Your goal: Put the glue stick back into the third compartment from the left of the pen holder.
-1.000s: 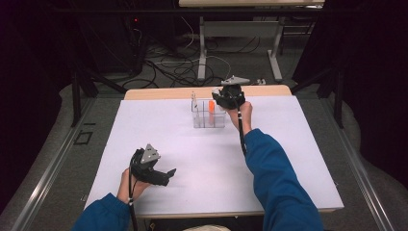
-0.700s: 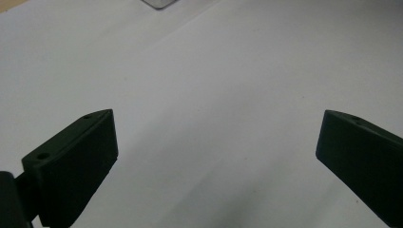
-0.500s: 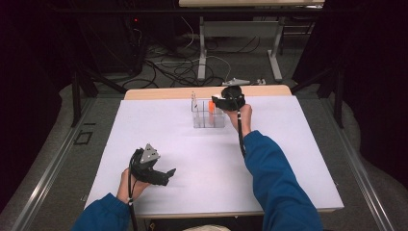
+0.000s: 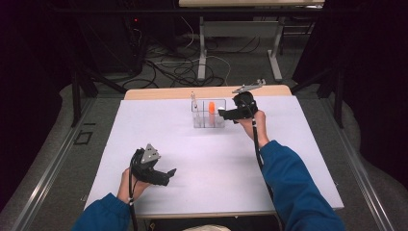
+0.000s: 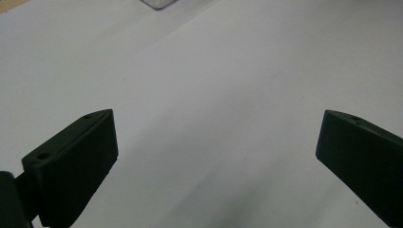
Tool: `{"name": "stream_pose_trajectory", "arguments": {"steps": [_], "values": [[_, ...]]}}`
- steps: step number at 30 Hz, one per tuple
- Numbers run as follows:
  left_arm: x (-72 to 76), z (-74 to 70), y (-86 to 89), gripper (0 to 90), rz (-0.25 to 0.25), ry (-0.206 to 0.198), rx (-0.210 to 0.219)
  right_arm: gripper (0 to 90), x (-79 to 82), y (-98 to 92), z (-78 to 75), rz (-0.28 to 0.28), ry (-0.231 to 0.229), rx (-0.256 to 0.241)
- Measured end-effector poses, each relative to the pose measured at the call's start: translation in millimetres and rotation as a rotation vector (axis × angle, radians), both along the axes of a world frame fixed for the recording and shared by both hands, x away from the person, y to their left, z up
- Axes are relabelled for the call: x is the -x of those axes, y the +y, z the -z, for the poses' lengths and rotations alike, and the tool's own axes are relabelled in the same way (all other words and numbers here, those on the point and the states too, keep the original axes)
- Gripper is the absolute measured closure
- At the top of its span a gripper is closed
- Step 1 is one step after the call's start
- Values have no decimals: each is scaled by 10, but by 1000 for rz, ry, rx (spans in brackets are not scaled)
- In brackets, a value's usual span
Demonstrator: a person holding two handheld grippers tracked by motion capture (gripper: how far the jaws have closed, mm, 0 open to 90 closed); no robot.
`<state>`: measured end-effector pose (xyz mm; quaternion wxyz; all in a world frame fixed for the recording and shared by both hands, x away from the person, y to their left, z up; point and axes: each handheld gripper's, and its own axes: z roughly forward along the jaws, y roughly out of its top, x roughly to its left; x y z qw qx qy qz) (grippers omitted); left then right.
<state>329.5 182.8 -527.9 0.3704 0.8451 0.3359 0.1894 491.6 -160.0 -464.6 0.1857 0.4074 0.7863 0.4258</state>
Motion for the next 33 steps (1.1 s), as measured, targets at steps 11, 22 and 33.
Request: {"name": "stream_pose_trajectory", "arguments": {"steps": [11,22,33], "values": [[3,-4,-3,0,1,-1,-1,77,373,-78,76,-100,40,43],[0,-6,-5,0,4,-8,0,30,775,-169,153,-132,48,68],[3,-8,-9,0,6,-9,-1,17,1105,-357,222,-133,38,95]]}}
